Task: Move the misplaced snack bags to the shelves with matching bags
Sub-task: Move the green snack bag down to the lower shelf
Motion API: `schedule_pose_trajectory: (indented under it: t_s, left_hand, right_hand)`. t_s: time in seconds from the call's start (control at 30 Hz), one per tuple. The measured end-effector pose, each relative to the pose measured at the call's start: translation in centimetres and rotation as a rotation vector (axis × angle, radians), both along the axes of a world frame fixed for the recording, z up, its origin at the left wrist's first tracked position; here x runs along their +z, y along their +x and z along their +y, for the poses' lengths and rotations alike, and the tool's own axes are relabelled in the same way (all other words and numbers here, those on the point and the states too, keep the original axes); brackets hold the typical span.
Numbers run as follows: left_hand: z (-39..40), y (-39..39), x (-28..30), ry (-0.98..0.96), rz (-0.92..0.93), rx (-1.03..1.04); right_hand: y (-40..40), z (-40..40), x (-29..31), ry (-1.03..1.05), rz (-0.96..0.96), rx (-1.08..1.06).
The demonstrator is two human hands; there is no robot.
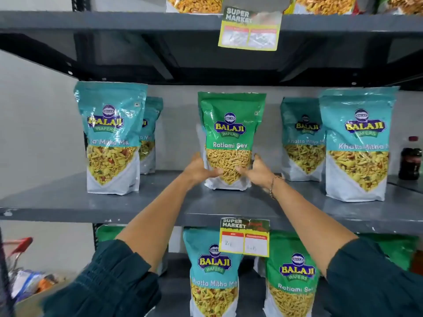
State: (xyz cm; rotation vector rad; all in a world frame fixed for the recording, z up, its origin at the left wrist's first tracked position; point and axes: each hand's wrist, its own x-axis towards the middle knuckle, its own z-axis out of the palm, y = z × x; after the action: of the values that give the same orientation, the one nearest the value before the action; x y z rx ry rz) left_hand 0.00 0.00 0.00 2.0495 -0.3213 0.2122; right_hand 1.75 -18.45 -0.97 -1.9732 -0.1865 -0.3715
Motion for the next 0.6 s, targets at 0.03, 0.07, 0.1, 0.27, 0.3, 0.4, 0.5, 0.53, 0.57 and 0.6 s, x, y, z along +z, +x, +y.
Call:
schedule_pose_trajectory:
  t_s: [0.03,0.07,0.1,0.27,0.3,0.4,0.5,0.53,0.57,0.6]
  left_hand:
    - [-0.1,0.2,-0.1,0.005,-0.019,-0.017]
    - [-0.2,0.9,-0.2,0.023,-0.035,-0.031]
    - [-0.3,1.5,-0.3,0.03,-0.035,-0.031]
    - [-0.1,1.6,-0.1,0.06,-0.125,0.068]
    - [0.2,0.9,0.0,0.055,-0.144,0.075]
    - [1.6,-1.8,0.6,0.051,-0.189,0.071]
    - [3.6,-5.8,1.1,0.043,-0.238,0.078]
    - [4.4,-7.4,1.2,0.04,-0.254,0.087]
    - [5.1,-8.8,1.1,0.045,-0.274,0.096]
    - [5.9,-10.4,1.0,0.049,-0.292,0.105]
  right_hand:
    - [0.4,0.0,-0.1,0.025,-0.001,0.023]
    - [0.4,-0.1,0.0,0.016,-0.003,0.026]
    - [0.7,-0.4,-0.1,0.024,0.004,0.027]
    - [-0.8,-0.4,0.1,0.081,-0.035,0.005]
    - [-1.2,-0.4,0.1,0.083,-0.059,0.009]
    - [-4.2,0.0,0.9,0.123,-0.077,0.047]
    - [-7.9,1.1,1.7,0.162,-0.073,0.093]
    - [-9.5,1.7,1.9,0.168,-0.063,0.103]
    - [-10.8,2.3,2.0,0.175,-0.054,0.118]
    - [-12.4,2.9,2.0,0.177,-0.039,0.124]
